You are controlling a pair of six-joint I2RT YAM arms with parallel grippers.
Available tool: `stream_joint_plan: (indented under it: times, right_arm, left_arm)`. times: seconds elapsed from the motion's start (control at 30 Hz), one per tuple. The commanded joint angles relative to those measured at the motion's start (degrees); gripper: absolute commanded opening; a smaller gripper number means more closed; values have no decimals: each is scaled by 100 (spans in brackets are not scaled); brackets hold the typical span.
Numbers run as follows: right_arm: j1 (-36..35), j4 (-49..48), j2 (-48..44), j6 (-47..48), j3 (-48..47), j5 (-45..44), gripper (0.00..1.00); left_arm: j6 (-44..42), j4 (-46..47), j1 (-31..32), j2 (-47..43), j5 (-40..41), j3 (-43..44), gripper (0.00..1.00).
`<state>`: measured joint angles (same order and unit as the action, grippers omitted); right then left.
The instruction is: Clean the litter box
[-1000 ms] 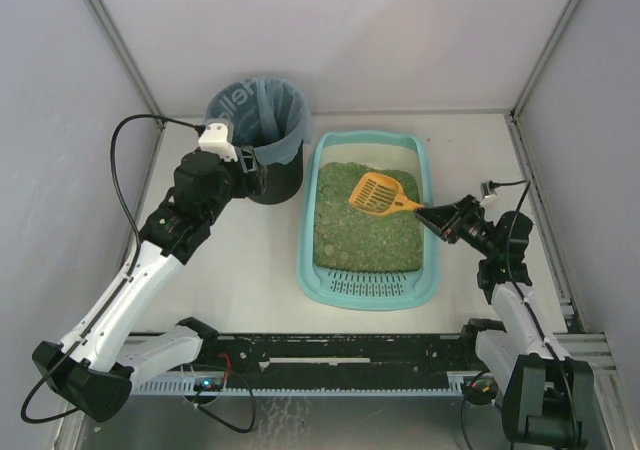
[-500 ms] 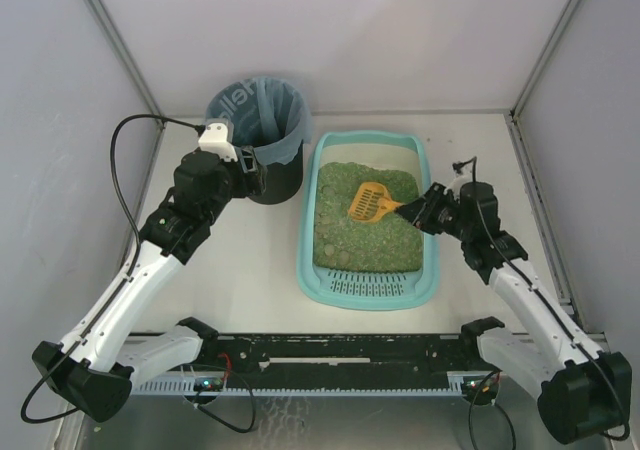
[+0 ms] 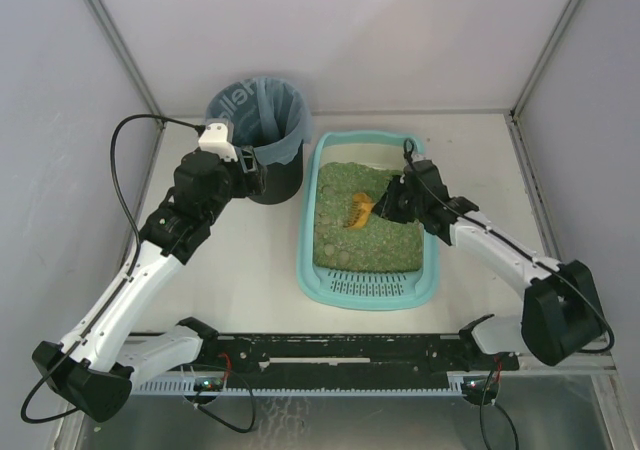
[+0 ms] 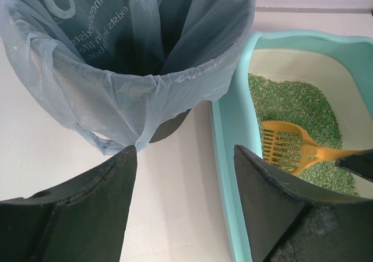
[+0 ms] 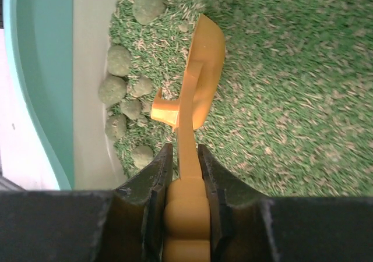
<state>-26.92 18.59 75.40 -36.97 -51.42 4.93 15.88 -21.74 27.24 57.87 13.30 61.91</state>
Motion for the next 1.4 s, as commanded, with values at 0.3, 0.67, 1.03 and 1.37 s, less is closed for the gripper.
stream_joint_plan:
  times: [0.3, 0.67, 1.03, 1.37]
  right_arm:
    - [-220, -4533, 1445, -2568, 1293, 2721, 0]
    - [-68, -3899, 250, -2282, 1507, 1815, 0]
    - [217, -3758, -541, -2333, 1820, 1591, 0]
    - [983, -4324, -1569, -2518, 2583, 2421, 0]
  left_arm:
    - [-73, 123, 13, -69, 31, 168, 72]
    - [-72, 126, 12, -63, 25, 172, 72]
    - [-59, 126, 9, -82, -2, 170, 72]
    - [-63, 126, 16, -93, 8, 172, 72]
